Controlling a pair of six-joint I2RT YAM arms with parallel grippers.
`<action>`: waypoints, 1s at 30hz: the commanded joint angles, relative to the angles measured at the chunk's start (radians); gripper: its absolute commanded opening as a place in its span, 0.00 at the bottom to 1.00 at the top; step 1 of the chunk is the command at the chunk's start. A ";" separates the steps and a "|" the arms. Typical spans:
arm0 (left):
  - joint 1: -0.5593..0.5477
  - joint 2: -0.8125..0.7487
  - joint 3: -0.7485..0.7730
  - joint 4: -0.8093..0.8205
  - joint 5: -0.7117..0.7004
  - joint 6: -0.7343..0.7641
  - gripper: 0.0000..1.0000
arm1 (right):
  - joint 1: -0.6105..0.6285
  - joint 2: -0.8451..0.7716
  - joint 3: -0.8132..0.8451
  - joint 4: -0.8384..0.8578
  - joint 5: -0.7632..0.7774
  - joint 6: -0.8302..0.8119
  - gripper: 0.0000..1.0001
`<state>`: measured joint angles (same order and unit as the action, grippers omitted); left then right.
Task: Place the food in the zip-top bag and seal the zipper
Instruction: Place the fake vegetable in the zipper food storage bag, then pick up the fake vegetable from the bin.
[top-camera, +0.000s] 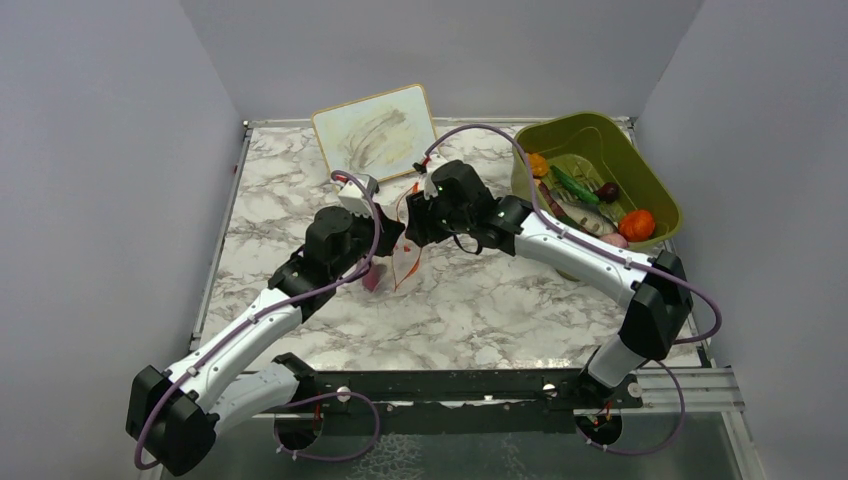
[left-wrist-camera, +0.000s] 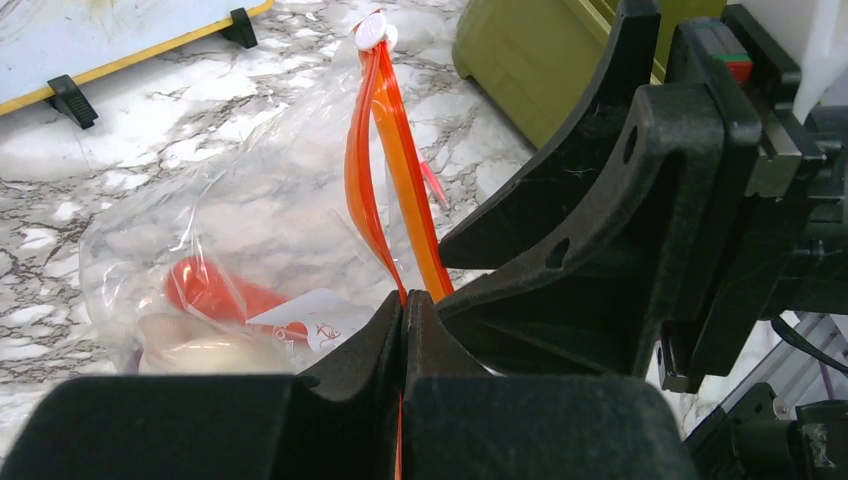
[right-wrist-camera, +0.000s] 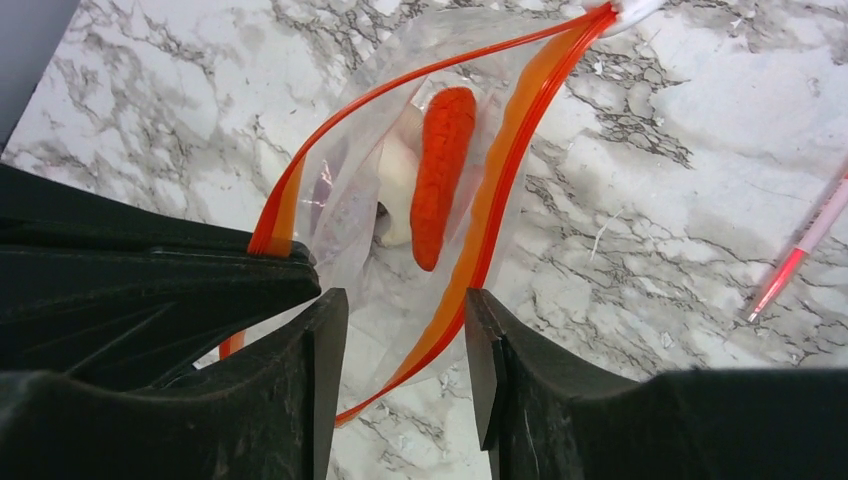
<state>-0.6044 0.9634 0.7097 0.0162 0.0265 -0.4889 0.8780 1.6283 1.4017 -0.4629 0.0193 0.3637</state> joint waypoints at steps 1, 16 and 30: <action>-0.005 -0.024 -0.016 0.042 0.023 -0.015 0.00 | 0.010 -0.015 0.002 0.013 -0.056 0.008 0.50; -0.005 -0.038 -0.049 0.033 -0.013 0.054 0.00 | 0.009 -0.081 0.094 -0.131 0.062 -0.095 0.50; -0.004 -0.076 -0.079 -0.002 -0.025 0.294 0.00 | -0.222 -0.073 0.217 -0.278 0.232 -0.206 0.60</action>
<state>-0.6044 0.9150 0.6537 0.0227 0.0193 -0.2909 0.7498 1.5745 1.5658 -0.6838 0.1627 0.2001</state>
